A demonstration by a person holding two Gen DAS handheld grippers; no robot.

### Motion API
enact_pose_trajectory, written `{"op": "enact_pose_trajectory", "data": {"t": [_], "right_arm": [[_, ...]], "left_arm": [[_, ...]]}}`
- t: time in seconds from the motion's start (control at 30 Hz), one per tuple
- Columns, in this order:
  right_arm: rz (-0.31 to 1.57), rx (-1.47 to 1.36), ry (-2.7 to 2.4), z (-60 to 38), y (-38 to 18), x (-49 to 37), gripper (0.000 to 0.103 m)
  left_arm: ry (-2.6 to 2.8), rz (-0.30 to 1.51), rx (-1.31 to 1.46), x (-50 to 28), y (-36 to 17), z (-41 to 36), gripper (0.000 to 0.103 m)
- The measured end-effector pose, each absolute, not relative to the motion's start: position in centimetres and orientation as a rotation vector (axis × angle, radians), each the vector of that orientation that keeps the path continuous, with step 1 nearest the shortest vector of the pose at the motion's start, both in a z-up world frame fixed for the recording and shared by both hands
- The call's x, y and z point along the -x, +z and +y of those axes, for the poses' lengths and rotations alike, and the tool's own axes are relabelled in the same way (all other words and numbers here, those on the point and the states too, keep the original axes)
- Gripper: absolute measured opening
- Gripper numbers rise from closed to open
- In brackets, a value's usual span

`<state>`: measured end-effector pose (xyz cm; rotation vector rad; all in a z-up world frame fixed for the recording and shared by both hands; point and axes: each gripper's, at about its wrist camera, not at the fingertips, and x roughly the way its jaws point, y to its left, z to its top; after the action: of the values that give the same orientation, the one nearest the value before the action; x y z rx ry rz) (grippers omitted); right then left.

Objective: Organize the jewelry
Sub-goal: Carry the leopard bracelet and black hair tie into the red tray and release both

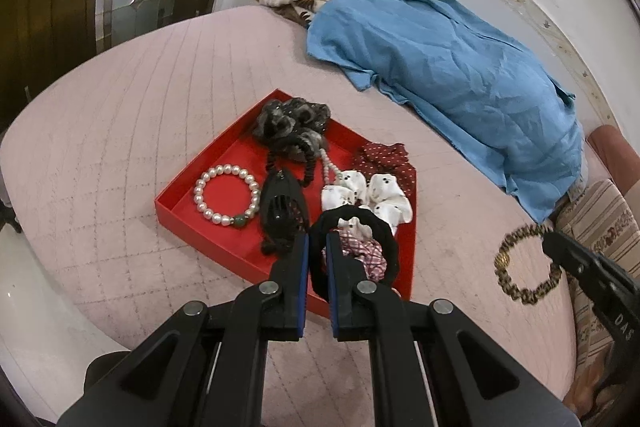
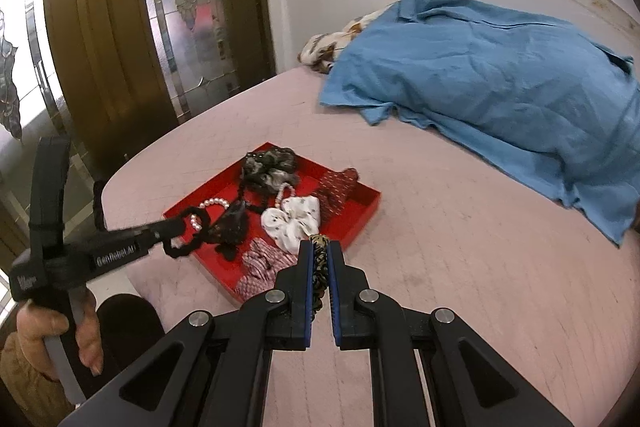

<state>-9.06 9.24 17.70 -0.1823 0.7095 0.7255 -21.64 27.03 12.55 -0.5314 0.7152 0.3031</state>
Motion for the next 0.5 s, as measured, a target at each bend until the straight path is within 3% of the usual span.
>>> {"op": "enact_pose_trajectory", "data": {"t": [0.5], "right_arm": [[0.739,0.233,0.764,18.8,17.2,2.8,0.008]], "left_arm": [[0.266,0.739,0.603,18.0,9.5,29.6,0.008]]}}
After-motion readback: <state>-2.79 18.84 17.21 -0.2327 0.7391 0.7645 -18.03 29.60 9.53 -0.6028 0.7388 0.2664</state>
